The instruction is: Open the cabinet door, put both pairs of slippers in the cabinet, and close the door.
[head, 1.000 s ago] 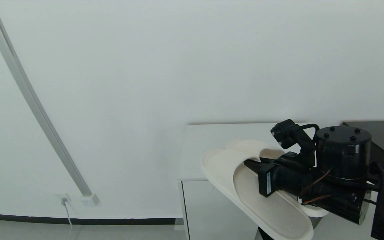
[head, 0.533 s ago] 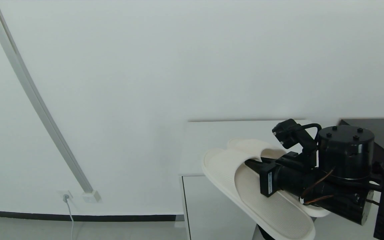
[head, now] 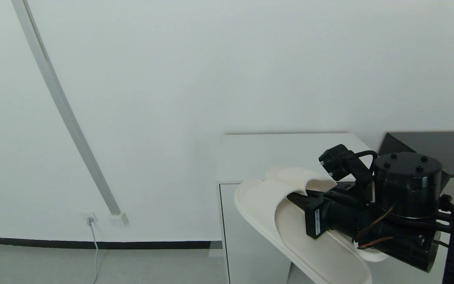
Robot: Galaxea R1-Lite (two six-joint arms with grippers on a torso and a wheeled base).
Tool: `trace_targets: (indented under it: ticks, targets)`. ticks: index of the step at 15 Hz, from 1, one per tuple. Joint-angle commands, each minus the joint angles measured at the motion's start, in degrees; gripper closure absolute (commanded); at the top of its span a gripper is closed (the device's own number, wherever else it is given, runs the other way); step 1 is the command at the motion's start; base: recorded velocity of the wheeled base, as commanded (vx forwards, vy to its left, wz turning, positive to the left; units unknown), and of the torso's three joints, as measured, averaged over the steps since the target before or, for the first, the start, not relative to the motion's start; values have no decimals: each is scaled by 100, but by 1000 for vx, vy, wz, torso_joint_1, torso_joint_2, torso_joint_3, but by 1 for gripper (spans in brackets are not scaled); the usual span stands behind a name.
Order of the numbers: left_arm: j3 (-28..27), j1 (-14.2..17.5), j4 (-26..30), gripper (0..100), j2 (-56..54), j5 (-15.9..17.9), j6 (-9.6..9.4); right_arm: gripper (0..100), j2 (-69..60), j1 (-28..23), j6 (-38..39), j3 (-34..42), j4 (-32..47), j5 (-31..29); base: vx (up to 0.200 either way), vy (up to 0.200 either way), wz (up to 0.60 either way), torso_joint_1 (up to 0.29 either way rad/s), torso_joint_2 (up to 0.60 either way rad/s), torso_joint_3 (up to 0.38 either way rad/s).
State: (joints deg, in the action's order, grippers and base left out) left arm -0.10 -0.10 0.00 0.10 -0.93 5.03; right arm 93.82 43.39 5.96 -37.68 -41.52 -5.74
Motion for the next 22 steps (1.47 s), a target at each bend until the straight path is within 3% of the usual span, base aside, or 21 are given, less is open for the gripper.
trace_targets:
  ticks: [1, 9, 22]
  targets:
    - [1, 1, 0, 100, 8, 5, -2, 100, 58, -6, 2, -11, 4, -6, 0, 0, 0, 0, 0, 0]
    - [1, 1, 0, 100, 8, 5, -11, 100, 110, -6, 2, -46, 4, 3, 0, 0, 0, 0, 0, 0]
    - [1, 1, 0, 100, 8, 22, -29, 100, 119, 3, 19, -73, -14, 3, 0, -200, 0, 4, 2, 2]
